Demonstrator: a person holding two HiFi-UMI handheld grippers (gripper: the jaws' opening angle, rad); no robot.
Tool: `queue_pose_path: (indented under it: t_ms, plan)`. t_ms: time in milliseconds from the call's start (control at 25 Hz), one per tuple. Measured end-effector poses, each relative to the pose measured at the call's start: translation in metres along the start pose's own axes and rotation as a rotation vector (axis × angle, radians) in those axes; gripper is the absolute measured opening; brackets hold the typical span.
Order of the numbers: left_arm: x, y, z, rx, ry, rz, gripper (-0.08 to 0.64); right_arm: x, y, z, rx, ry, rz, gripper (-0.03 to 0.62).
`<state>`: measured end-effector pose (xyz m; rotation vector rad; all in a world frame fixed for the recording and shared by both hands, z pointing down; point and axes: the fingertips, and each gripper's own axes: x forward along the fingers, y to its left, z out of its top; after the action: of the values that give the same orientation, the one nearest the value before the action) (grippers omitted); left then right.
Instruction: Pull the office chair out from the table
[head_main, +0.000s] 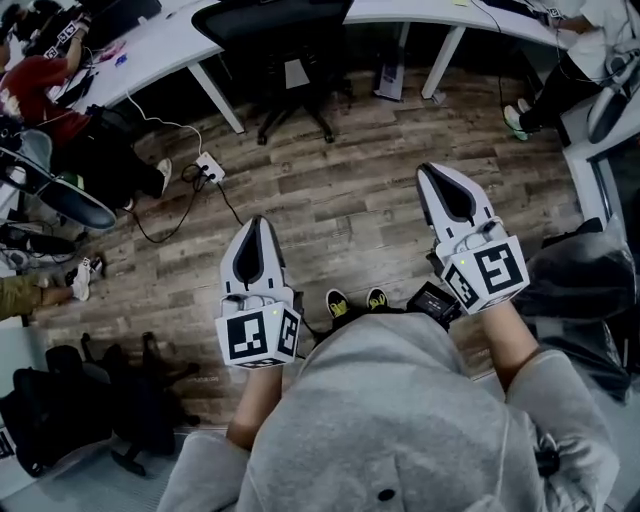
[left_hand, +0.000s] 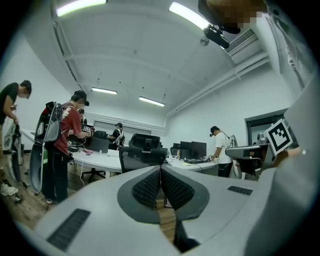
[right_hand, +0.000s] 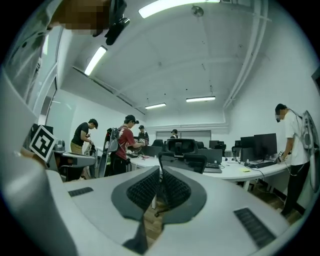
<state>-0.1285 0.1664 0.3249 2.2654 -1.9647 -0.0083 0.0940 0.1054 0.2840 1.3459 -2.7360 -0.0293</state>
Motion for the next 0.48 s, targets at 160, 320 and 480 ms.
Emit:
queue_pose_path:
  t_ms: [160,320,480]
  plan:
    - [0.000,0.010,0.001,-0.004,-0.007,-0.010,0.012,0.008,0.012,0.005,0.012,-0.023,-0.009,0.037]
    - [-0.002,0.015,0.002,-0.012,-0.010,-0.015,0.012,0.013,0.021,0.003,0.043,-0.029,-0.021,0.037]
    - [0.000,0.017,0.010,-0.008,-0.022,-0.010,0.012,0.018,0.029,-0.001,0.050,-0.021,-0.007,0.037]
